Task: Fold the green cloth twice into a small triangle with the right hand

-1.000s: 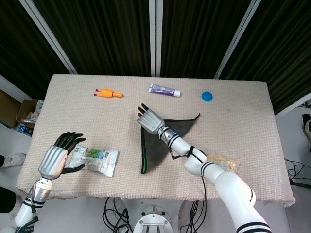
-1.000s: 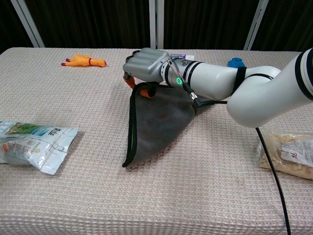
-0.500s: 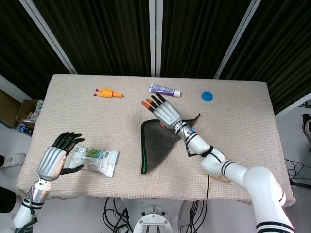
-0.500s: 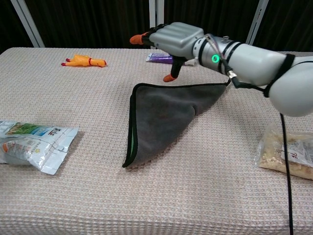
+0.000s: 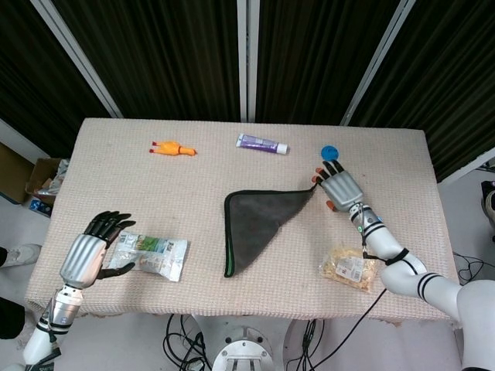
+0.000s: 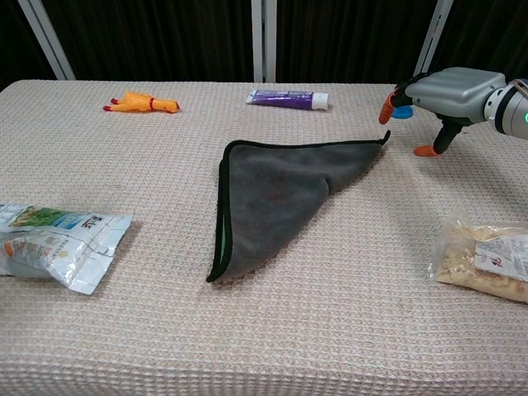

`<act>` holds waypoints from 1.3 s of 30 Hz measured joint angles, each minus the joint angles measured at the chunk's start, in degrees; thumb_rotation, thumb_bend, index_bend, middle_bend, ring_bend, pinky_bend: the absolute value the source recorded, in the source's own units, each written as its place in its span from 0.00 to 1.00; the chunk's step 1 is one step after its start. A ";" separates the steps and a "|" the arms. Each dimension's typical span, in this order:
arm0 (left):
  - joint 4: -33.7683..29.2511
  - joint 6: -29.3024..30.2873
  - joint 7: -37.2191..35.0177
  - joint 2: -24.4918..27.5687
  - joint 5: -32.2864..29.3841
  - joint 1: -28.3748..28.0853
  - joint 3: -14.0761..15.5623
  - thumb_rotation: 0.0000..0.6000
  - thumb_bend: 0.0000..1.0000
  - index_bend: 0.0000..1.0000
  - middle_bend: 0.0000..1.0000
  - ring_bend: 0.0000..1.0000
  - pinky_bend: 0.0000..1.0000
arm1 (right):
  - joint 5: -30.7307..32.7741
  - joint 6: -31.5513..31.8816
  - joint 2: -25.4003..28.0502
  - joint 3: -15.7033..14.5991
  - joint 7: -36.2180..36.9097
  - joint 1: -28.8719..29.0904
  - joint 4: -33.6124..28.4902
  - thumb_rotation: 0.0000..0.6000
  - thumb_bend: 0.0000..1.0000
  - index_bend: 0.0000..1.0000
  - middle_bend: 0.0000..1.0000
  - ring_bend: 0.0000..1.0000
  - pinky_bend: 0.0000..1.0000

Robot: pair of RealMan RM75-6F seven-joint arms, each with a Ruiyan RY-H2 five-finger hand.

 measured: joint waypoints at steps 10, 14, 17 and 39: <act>-1.36 -0.31 0.70 0.92 -0.59 0.12 -0.26 1.00 0.00 0.23 0.17 0.13 0.13 | -5.72 -0.53 -9.43 -1.16 9.55 2.51 15.31 1.00 0.33 0.46 0.24 0.00 0.00; -1.44 -0.30 0.51 1.21 -0.93 0.34 -0.26 1.00 0.00 0.23 0.17 0.13 0.13 | -7.74 -0.23 -13.00 -1.80 13.01 3.53 21.30 1.00 0.35 0.53 0.26 0.02 0.02; -1.46 -0.35 0.39 1.27 -1.04 0.39 -0.34 1.00 0.00 0.23 0.17 0.13 0.13 | -9.03 0.02 -15.49 -2.28 15.50 4.24 25.54 1.00 0.37 0.59 0.27 0.04 0.03; -0.69 -0.13 -0.50 1.04 -0.93 0.88 -0.24 1.00 0.00 0.23 0.17 0.13 0.13 | -9.19 -1.56 -23.51 -0.62 14.86 7.83 41.29 1.00 0.40 0.65 0.27 0.05 0.04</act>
